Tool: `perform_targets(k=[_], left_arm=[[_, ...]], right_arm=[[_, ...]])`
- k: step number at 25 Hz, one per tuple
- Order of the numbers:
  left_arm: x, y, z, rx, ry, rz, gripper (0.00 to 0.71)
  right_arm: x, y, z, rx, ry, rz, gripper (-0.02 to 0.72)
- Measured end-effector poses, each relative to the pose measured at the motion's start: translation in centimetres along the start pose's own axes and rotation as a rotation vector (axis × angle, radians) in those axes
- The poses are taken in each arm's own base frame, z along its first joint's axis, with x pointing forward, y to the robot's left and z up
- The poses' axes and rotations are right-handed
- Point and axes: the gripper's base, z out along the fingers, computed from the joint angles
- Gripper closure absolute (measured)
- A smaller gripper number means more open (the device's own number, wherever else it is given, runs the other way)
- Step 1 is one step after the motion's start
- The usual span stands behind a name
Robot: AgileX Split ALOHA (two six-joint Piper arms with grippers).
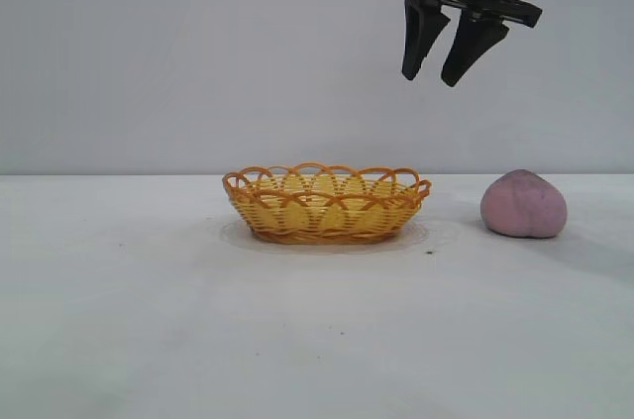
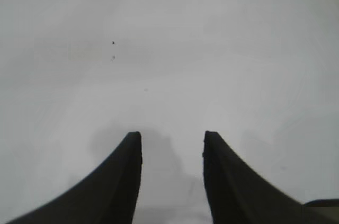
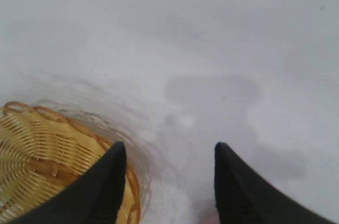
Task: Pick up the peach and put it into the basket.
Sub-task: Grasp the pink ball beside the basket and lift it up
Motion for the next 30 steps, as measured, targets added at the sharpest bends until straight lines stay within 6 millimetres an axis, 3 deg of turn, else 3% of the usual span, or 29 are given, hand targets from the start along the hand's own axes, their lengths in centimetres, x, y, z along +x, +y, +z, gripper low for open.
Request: perform_targets(k=[7, 17, 24, 30], left_arm=[[4.4, 0.2, -1.2, -0.023, -0.025, 0.005, 0.475], [8.3, 0.2, -4.9, -0.03, -0.373, 0.004, 0.475], [8.8, 0.2, -5.1, -0.03, -0.392, 0.016, 0.475], [8.8, 0.2, -5.1, -0.03, -0.392, 0.017, 0.475]], right_arm=[[0.0, 0.0, 0.0, -0.002, 0.002, -0.007, 0.338], [0.4, -0.1, 0.0, 0.006, 0.041, -0.021, 0.338], [0.8, -0.2, -0.1, 0.023, 0.095, -0.038, 0.338], [2.1, -0.8, -0.3, 0.078, 0.244, -0.07, 0.338]])
